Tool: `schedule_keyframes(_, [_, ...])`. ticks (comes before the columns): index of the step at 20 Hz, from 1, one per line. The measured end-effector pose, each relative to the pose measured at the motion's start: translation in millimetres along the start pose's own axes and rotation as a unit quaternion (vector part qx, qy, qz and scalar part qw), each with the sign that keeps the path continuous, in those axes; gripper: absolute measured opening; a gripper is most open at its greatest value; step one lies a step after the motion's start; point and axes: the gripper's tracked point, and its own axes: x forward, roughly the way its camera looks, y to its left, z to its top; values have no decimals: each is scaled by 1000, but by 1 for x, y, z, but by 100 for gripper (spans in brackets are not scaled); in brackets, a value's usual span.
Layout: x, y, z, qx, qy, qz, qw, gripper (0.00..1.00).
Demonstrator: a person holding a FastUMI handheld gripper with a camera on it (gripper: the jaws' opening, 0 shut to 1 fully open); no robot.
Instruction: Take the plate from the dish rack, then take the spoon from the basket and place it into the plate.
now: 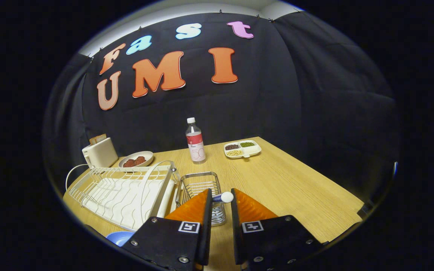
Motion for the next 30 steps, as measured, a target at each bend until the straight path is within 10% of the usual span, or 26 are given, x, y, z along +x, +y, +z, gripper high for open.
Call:
schedule_keyframes(5, [-4, 17, 9, 21, -1, 33, 999, 8])
schedule_keyframes(17, [-78, 33, 94, -2, -86, 61, 994, 7])
schedule_keyframes(30, [-147, 42, 33, 40, -33, 147, 988, 7])
